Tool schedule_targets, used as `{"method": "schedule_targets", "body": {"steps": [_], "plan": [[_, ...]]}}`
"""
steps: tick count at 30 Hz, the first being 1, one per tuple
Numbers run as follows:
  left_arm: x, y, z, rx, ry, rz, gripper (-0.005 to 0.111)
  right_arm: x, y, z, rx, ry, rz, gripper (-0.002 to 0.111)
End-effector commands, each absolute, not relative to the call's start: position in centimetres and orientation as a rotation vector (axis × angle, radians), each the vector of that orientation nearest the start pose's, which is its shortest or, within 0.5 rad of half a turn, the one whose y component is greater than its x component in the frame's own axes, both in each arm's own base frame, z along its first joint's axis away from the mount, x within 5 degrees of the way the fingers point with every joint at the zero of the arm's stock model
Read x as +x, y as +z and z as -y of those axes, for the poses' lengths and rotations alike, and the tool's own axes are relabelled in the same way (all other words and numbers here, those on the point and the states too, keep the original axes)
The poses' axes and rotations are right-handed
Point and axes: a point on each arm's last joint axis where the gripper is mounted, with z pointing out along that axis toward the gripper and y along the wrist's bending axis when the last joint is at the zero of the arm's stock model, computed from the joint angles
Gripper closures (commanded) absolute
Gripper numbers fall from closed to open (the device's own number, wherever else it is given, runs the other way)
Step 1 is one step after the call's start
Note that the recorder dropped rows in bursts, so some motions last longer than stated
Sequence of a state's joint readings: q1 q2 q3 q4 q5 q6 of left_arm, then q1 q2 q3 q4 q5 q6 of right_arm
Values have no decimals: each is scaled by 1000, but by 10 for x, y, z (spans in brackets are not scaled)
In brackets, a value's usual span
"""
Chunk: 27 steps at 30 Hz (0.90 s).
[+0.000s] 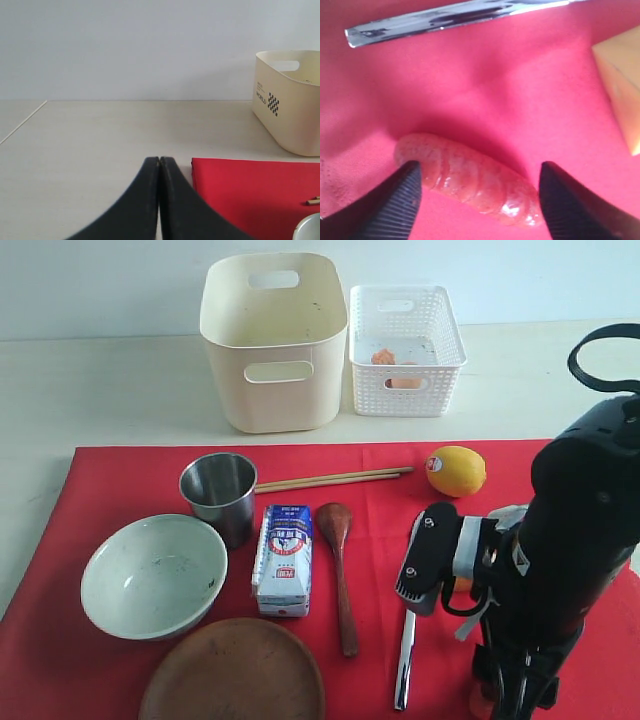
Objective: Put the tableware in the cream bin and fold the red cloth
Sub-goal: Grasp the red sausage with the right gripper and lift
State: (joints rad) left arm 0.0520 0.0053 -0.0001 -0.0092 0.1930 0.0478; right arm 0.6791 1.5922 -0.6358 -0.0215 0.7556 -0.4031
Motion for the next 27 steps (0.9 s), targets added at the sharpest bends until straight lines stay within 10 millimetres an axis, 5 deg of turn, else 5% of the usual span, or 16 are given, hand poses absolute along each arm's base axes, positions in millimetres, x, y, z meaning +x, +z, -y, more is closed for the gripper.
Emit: {"method": "schedule_targets", "body": {"steps": [1, 11, 27], "plan": [[56, 196, -2, -10, 53, -1677, 104, 173, 131, -132, -1711, -97, -2666, 35], [56, 196, -2, -10, 53, -1677, 104, 167, 169, -125, -1775, -102, -2541, 38], [56, 196, -2, -10, 53, -1677, 104, 174, 126, -122, -1933, -226, -2545, 43]]}}
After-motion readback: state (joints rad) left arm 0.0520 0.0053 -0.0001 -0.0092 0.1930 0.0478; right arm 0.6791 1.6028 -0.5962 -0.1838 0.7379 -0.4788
